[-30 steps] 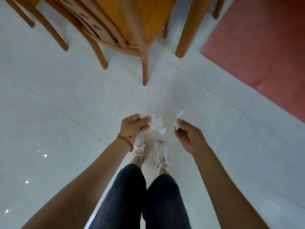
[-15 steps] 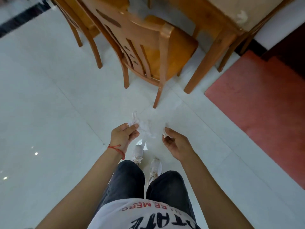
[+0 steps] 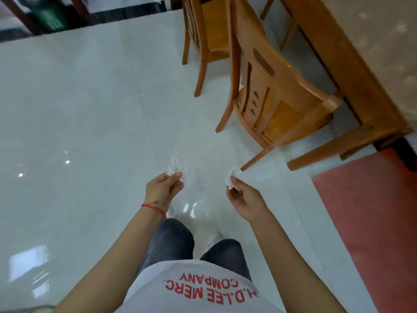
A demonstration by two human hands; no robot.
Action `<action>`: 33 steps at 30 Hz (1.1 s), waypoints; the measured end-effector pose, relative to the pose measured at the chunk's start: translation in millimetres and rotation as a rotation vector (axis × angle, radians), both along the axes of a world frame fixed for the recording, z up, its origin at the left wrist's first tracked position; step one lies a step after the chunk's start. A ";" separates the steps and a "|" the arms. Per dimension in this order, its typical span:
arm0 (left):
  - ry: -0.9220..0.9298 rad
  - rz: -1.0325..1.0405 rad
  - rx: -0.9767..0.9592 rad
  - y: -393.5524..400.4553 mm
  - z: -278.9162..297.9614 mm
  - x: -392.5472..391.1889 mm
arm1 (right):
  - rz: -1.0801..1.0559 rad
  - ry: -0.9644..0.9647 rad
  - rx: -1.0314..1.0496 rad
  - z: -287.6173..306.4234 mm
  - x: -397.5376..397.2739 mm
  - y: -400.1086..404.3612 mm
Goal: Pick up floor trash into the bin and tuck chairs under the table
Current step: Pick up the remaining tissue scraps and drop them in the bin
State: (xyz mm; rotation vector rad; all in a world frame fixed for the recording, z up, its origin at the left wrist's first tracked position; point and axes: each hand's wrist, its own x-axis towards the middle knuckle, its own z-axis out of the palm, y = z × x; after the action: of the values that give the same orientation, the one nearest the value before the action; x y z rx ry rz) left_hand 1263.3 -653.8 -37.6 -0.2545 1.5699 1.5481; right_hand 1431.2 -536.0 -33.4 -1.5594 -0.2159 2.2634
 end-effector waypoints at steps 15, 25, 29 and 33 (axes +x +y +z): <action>0.039 0.331 -0.007 -75.9 1.6 -209.9 | 0.339 0.030 -0.023 2.5 -260.4 -16.3; -0.001 0.467 0.015 -58.7 -4.7 -307.4 | 0.488 0.001 0.042 8.1 -383.9 16.4; 0.001 0.529 0.037 -21.9 -2.3 -353.9 | 0.520 -0.006 0.053 8.5 -438.5 55.8; -0.007 0.598 0.044 19.5 6.2 -397.7 | 0.572 0.004 0.076 15.3 -493.1 103.7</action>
State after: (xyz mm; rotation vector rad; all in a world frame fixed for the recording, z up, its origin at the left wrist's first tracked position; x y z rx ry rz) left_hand 865.5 -634.3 -31.4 -0.7563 1.5280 2.0225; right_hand 938.1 -432.3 -18.1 -1.6000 -0.8297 2.6298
